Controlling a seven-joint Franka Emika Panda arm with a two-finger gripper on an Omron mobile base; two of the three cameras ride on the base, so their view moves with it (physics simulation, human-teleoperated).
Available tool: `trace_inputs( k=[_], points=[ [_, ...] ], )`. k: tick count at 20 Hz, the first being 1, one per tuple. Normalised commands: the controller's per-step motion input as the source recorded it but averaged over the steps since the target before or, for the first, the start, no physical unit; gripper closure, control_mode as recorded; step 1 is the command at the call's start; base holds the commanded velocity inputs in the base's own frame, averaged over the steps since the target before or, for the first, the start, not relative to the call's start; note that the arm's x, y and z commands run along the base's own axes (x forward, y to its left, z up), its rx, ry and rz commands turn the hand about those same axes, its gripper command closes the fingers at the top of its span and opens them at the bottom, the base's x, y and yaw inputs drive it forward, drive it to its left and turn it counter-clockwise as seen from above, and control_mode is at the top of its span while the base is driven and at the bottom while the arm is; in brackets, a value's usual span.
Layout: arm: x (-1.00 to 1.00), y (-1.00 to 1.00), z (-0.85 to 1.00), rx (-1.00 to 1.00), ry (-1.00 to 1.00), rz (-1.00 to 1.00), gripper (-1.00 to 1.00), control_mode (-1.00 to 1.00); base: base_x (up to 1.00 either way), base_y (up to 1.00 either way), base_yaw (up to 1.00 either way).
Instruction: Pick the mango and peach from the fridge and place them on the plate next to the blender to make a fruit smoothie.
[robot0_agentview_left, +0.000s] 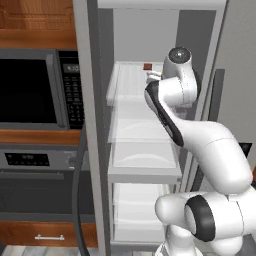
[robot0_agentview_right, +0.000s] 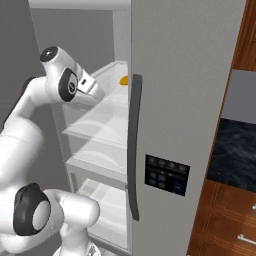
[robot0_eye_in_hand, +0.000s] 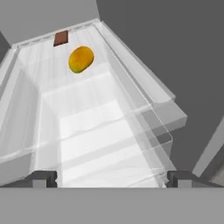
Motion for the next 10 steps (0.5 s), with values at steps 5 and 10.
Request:
trace_inputs(
  k=[5,10],
  points=[
    [0.81,-0.21,0.06,0.0,0.03,-0.03,-1.0,-1.0,0.0,0.0,0.0],
    [0.86,-0.24,0.0,0.0,0.01,-0.02,-1.0,-1.0,0.0,0.0,0.0]
  ],
)
